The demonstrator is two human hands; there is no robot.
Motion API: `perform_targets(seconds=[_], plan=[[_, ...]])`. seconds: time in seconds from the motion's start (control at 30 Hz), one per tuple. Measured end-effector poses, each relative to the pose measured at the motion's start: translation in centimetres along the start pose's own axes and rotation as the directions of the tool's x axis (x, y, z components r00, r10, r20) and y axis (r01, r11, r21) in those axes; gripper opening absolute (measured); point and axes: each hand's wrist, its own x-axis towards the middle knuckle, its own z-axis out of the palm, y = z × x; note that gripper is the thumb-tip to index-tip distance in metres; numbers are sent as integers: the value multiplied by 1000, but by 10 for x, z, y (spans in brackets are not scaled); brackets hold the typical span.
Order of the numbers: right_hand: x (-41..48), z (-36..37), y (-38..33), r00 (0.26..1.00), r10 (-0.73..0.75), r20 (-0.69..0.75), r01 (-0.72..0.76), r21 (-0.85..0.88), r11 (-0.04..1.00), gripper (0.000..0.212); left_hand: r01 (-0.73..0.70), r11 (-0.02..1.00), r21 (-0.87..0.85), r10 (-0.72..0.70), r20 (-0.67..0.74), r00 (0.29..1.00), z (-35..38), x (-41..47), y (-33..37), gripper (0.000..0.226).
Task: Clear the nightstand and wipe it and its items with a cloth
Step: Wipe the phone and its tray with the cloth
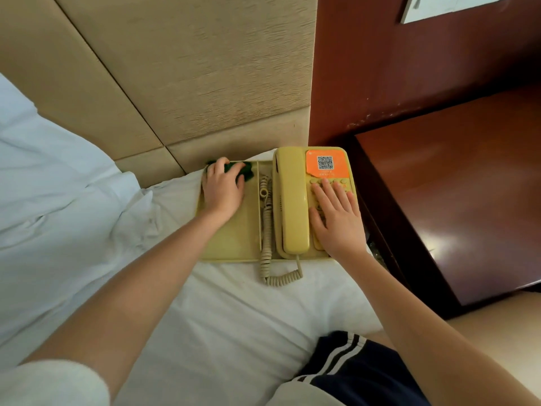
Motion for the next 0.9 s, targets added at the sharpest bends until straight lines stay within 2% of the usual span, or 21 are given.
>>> perform_targets(seconds=[0.07,0.1,0.2,0.37,0.43,0.53,0.6,0.63,0.67,0.73,0.83,0.9], plan=[[0,0,0,1000,0,-2,0,-5,1000,59,90,996,1,-90,-30,995,6,-5,11,33],[0,0,0,1000,-3,-1,3,-9,1000,61,85,996,-1,-85,-28,996,7,-9,13,33],[0,1,0,1000,-9,-3,9,-19,1000,66,-84,996,-29,85,23,996,4,-22,7,32],[0,-2,-1,1000,-5,18,5,-26,1000,56,-321,931,-172,343,112,933,-18,-62,-15,28],[0,-1,-1,1000,-9,19,9,-25,1000,59,-406,883,-235,448,167,878,-29,-84,-31,29],[-1,-2,-1,1000,-6,-1,6,-30,1000,55,-483,799,-358,594,340,730,-46,-95,-52,41],[-2,-1,-2,1000,0,-6,0,-28,1000,51,-534,761,-368,649,413,639,-52,-82,-60,42],[-2,-1,-2,1000,1,-6,-1,-28,1000,51,-561,758,-333,652,419,632,-51,-71,-61,40],[-1,-1,-2,1000,1,-6,-2,-27,1000,51,-574,768,-284,639,400,657,-50,-58,-61,39],[0,-2,-1,1000,2,-9,-2,-36,999,51,-508,843,-177,537,345,770,-42,-30,-58,38],[1,-2,-1,1000,1,-9,-1,-38,999,55,-287,958,-30,287,197,938,-19,-2,-36,38],[1,-2,-1,1000,4,2,-4,-36,999,57,-115,992,53,108,116,987,-2,1,-17,38]])
